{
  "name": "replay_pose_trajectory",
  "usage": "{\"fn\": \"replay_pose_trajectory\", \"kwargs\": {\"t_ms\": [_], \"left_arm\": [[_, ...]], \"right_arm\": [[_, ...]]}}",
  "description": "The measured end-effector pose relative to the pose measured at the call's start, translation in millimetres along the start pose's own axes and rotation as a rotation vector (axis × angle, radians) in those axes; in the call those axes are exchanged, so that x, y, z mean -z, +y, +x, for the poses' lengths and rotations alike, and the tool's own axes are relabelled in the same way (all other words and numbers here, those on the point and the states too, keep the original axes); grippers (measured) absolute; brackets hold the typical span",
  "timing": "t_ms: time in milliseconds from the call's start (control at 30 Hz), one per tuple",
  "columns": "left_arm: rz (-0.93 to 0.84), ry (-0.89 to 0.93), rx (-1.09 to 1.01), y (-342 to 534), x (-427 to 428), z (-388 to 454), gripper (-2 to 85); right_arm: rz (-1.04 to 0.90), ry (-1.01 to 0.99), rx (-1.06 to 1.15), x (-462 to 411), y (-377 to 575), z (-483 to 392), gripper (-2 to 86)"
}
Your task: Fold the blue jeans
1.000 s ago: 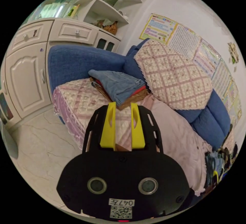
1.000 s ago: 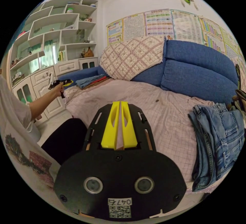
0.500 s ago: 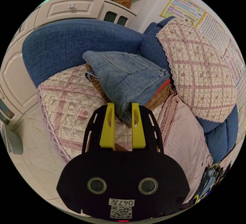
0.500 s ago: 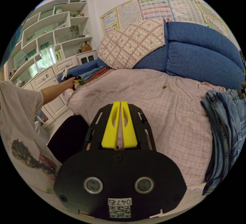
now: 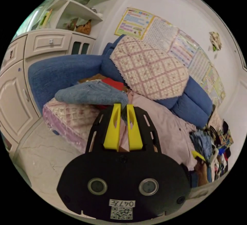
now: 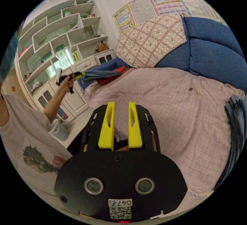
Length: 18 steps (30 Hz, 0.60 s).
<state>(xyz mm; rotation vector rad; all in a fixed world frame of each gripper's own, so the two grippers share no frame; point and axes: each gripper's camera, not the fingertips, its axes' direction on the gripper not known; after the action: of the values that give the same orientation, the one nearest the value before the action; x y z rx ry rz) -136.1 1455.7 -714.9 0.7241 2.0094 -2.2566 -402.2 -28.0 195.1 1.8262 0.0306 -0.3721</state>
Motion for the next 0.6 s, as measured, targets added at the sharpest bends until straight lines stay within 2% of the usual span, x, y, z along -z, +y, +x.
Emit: {"fn": "replay_pose_trajectory", "kwargs": {"t_ms": [67, 167, 267, 433, 600], "left_arm": [[-0.045, 0.034, 0.015, 46.3, 36.5, -17.2, 3.8], [-0.093, 0.084, 0.102, 97.5, 59.0, -58.5, 3.9], [-0.091, 0.148, 0.225, 138.3, 65.2, -105.0, 4.0], [-0.084, 0.183, 0.231, 170.7, 64.8, -141.9, 4.1], [-0.072, 0.245, 0.260, 202.5, 58.4, -181.3, 4.1]], "right_arm": [[-0.003, -0.154, -0.019, -14.4, -42.1, -2.7, 7.3], [-0.045, -0.252, 0.027, -50.4, -103.8, -18.5, 8.6], [-0.126, -0.278, 0.107, -98.9, -169.2, -43.4, 10.4], [-0.247, -0.230, 0.193, -182.0, -265.2, -75.0, 14.0], [-0.356, -0.208, 0.084, -253.8, -321.5, -70.2, 16.1]]}}
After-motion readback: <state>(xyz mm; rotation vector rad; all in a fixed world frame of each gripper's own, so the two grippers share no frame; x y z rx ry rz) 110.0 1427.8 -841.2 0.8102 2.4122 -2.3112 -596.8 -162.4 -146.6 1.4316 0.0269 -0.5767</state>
